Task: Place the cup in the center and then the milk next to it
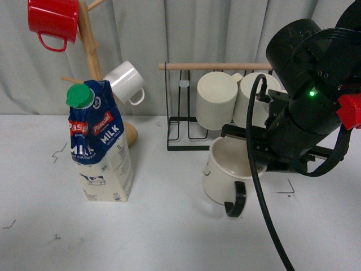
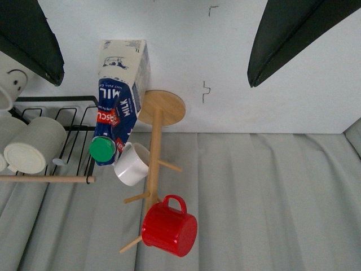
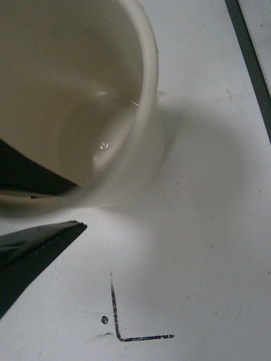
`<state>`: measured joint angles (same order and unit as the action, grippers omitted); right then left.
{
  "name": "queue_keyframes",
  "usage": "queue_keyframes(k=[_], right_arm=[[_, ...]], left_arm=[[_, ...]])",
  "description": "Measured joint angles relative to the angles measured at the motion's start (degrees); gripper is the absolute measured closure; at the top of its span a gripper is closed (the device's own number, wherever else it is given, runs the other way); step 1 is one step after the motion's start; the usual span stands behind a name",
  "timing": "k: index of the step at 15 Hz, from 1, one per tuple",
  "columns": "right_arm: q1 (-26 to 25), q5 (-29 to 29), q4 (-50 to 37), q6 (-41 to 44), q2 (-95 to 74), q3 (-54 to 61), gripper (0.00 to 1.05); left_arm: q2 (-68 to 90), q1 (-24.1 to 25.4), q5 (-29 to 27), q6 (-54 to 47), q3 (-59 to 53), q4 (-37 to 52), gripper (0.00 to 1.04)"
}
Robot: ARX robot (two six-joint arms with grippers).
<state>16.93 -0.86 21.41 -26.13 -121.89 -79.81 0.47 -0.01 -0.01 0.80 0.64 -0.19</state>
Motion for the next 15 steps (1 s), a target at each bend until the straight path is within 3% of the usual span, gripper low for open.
queue_keyframes(k=[1, 5, 8, 9, 10, 11, 12, 15], right_arm=[[0.02, -0.35, -0.46, 0.02, 0.00, -0.02, 0.72], [-0.07, -0.11, -3.26, 0.04, 2.99, 2.73, 0.31], [0.02, 3.67, -13.11, 1.05, 13.70, 10.86, 0.04], [0.35, 5.73, -22.16, 2.43, 21.46, 16.90, 0.08], [0.35, 5.88, -25.66, 2.86, 24.79, 17.62, 0.06], [0.61, 11.93, -44.81, 7.50, 24.72, 22.34, 0.15], [0.09, 15.21, -57.02, 14.08, 25.40, 30.21, 0.26], [-4.13, 14.08, -76.13, 23.23, 30.40, 47.36, 0.55]], left_arm=[[0.00, 0.00, 0.00, -0.02, 0.00, 0.00, 0.07], [0.00, 0.00, 0.00, -0.02, 0.00, 0.00, 0.07], [0.00, 0.00, 0.00, -0.02, 0.00, -0.02, 0.07], [0.00, 0.00, 0.00, -0.02, 0.00, -0.02, 0.07], [0.00, 0.00, 0.00, -0.02, 0.00, -0.02, 0.07], [0.00, 0.00, 0.02, -0.02, 0.00, 0.00, 0.07], [0.00, 0.00, 0.02, -0.02, 0.00, 0.04, 0.07], [0.00, 0.00, 0.00, -0.02, 0.00, -0.02, 0.07]])
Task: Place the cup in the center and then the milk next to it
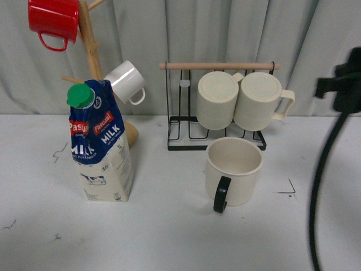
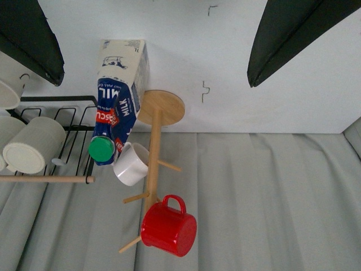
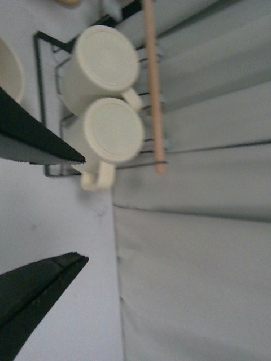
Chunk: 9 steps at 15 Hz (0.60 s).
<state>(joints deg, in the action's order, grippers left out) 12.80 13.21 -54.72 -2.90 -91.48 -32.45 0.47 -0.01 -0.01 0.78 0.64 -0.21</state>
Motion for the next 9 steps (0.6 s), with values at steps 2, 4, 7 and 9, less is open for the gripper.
queue_keyframes(k=[2, 4, 7, 9], right_arm=[[-1.97, -1.42, -4.22, 1.31, 7.19, 4.11, 0.72], [-3.13, -3.58, -4.37, 1.77, 11.76, 10.01, 0.92], [-6.25, -6.08, -2.97, 2.54, 19.85, 18.53, 1.03], [-7.28, -7.69, -0.68, 2.54, 25.44, 22.34, 1.03]], left_arm=[[0.00, 0.00, 0.00, 0.00, 0.00, 0.00, 0.07], [0.00, 0.00, 0.00, 0.00, 0.00, 0.00, 0.07], [0.00, 0.00, 0.00, 0.00, 0.00, 0.00, 0.07], [0.00, 0.00, 0.00, 0.00, 0.00, 0.00, 0.07]])
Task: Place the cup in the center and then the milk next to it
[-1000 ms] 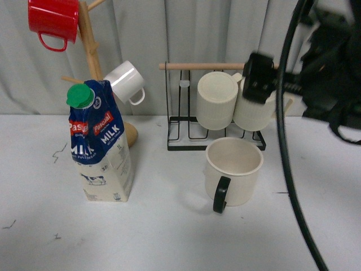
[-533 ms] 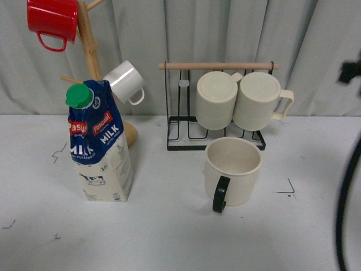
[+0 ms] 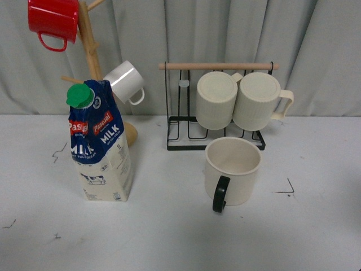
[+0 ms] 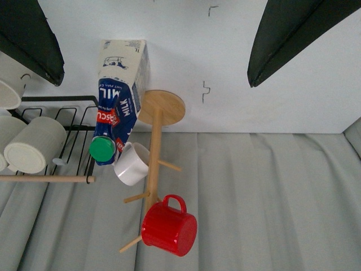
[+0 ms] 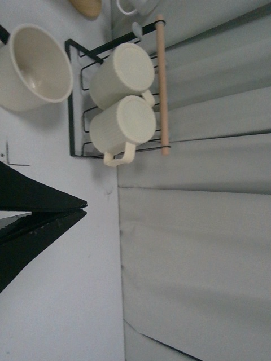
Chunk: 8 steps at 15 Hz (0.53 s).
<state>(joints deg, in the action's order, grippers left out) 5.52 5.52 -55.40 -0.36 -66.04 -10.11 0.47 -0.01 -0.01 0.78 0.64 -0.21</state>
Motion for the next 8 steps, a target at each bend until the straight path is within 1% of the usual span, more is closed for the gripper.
queue_keyframes(k=[1, 3, 4, 5, 6, 8], right_arm=[[-0.42, -0.48, 0.37, 0.00, 1.07, 1.09, 1.03], [-0.59, -0.68, -2.75, 0.00, 0.81, 2.38, 1.03], [-1.20, -1.03, -2.80, 0.00, 1.44, 3.67, 1.03], [-3.50, -4.04, -0.04, 0.02, 3.91, 5.49, 1.03], [-5.60, -4.83, 1.95, 0.00, 7.34, 6.45, 1.03], [-5.77, -5.35, 6.32, 0.00, 13.97, 7.34, 1.03]], left_arm=[[0.00, 0.00, -0.02, 0.00, 0.00, 0.00, 0.07], [0.00, 0.00, 0.00, 0.00, 0.00, -0.02, 0.07], [0.00, 0.00, 0.00, 0.00, 0.00, 0.00, 0.07], [0.00, 0.00, 0.00, 0.00, 0.00, 0.00, 0.07], [0.00, 0.00, -0.02, 0.00, 0.00, -0.02, 0.07], [0.00, 0.00, 0.00, 0.00, 0.00, 0.00, 0.07]])
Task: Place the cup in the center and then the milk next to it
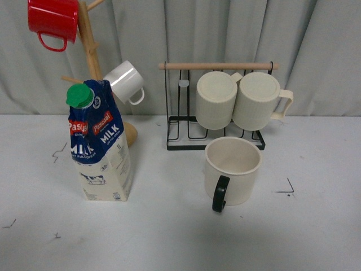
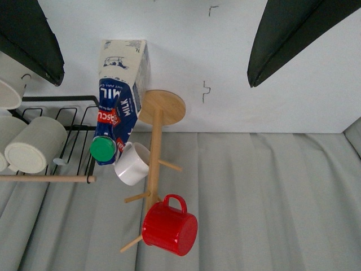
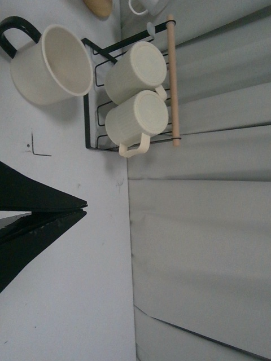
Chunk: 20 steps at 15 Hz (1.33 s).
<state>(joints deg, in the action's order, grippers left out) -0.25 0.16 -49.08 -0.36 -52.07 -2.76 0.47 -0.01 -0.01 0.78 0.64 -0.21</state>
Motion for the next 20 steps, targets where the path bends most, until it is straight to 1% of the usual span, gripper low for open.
queue_keyframes(k=[9, 13, 20], right_arm=[[-0.02, 0.00, 23.28, 0.00, 26.08, 2.10, 1.03], [-0.02, 0.00, 30.64, 0.00, 33.59, 2.10, 1.03], [-0.02, 0.00, 38.62, 0.00, 41.72, 2.10, 1.03]], left_arm=[[0.00, 0.00, 0.00, 0.00, 0.00, -0.02, 0.07], [0.00, 0.00, 0.00, 0.00, 0.00, 0.00, 0.07], [0.00, 0.00, 0.00, 0.00, 0.00, 0.00, 0.07]])
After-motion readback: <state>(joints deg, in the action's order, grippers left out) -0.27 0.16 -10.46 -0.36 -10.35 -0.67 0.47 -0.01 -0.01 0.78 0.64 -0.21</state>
